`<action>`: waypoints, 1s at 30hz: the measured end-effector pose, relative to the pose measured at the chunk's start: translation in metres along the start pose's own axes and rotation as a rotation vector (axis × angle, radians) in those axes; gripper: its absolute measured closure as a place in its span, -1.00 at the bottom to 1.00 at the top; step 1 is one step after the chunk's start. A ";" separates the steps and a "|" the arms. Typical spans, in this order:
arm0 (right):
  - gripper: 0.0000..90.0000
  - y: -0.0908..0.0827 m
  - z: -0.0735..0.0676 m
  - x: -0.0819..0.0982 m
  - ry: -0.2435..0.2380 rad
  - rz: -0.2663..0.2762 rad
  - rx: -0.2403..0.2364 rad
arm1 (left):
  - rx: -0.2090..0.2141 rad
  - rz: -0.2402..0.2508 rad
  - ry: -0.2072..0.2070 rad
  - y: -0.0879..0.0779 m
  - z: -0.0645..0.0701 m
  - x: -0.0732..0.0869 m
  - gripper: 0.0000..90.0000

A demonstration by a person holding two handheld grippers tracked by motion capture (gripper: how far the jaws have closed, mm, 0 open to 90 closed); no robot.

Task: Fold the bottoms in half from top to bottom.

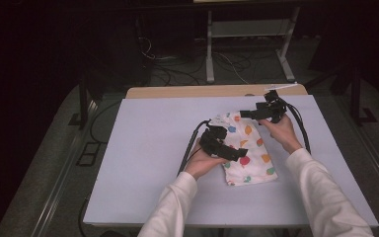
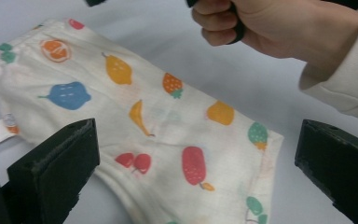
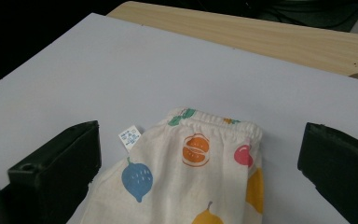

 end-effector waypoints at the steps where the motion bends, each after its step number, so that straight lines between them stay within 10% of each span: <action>1: -1.00 0.000 0.000 0.000 -0.002 0.001 0.001 | -0.003 0.002 0.001 0.000 -0.003 -0.001 -1.00; 30: -1.00 -0.016 0.013 -0.005 -0.005 -0.038 -0.005 | -0.051 0.016 0.027 -0.021 -0.057 -0.047 -1.00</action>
Point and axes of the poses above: each handheld gripper's, and its own axes: y roughly forward along the jaws, x roughly out of its underside, z roughly to its right, the point moved 5 cm from there along y, roughly forward along the jaws, and after that the axes turned 3 degrees about -y, right-handed, at the moved point
